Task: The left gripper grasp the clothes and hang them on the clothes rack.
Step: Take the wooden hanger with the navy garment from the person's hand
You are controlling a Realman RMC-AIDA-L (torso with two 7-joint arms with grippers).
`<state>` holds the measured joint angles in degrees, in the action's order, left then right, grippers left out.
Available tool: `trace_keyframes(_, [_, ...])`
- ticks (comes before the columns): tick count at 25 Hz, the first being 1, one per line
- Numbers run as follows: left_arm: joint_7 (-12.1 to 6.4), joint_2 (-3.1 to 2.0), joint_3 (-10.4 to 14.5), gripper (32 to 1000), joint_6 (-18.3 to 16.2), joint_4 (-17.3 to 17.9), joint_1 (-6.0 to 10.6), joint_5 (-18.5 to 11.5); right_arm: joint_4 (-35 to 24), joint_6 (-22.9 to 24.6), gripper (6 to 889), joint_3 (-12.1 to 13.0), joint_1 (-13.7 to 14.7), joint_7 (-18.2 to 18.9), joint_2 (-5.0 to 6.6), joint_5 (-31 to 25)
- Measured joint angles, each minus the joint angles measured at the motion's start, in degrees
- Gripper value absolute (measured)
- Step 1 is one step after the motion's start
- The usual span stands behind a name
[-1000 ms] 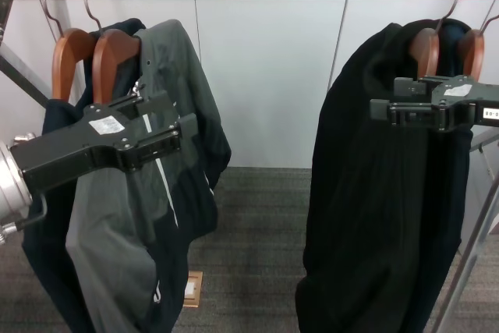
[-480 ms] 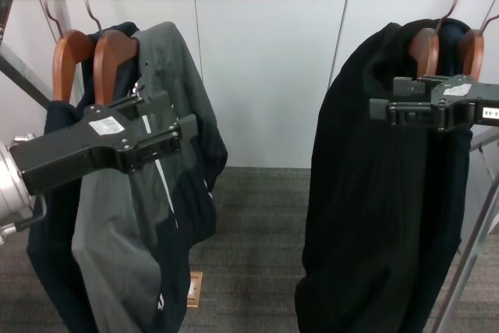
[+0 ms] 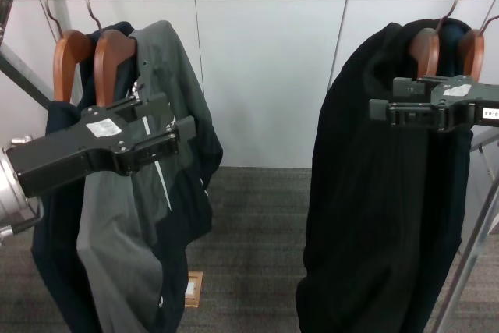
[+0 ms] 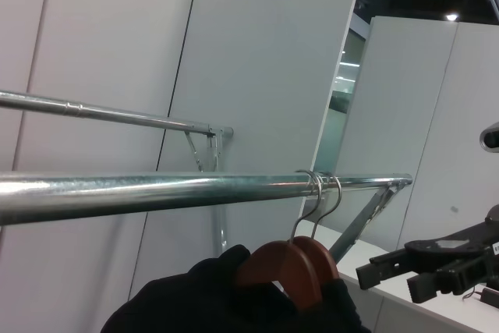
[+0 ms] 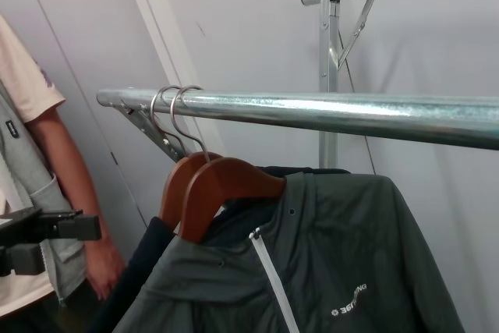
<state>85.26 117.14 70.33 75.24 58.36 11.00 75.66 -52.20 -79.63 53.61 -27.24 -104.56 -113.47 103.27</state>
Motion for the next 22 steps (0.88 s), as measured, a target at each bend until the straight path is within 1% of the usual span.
trace_keyframes(7, [-0.10, 0.02, 0.4, 726, 0.0, 0.1, 0.05, 0.4, 0.0, 0.0, 823, 0.0, 0.0, 0.0, 0.00, 0.0])
trace_keyframes(14, [-0.06, 0.02, 0.2, 726, 0.3, 0.2, 0.02, 0.4, 0.0, 0.0, 823, 0.0, 0.0, 0.0, 0.00, 0.0])
trace_keyframes(17, [-0.56, 0.02, 0.1, 728, 0.8, 0.2, -0.13, 0.4, 0.0, 0.0, 823, 0.0, 0.0, 0.0, 0.00, 0.0])
trace_keyframes(19, [-1.25, -0.01, 0.2, 728, 0.9, 0.2, -0.32, 0.5, 0.0, 0.0, 822, 0.0, 0.0, 0.1, 0.00, 0.0])
trace_keyframes(20, [-2.23, -0.05, 0.3, 727, 1.2, 0.1, -0.47, 1.0, 0.0, 0.0, 822, 0.0, 0.0, 0.1, 0.00, 0.0])
trace_keyframes(21, [-2.78, -0.06, 0.3, 727, 1.4, 0.1, -0.56, 1.4, 0.0, 0.0, 822, 0.0, 0.0, 0.2, 0.00, 0.0])
trace_keyframes(22, [-2.78, -0.06, 0.3, 727, 1.4, 0.1, -0.56, 1.4, 0.0, 0.0, 822, 0.0, 0.0, 0.2, 0.00, 0.0])
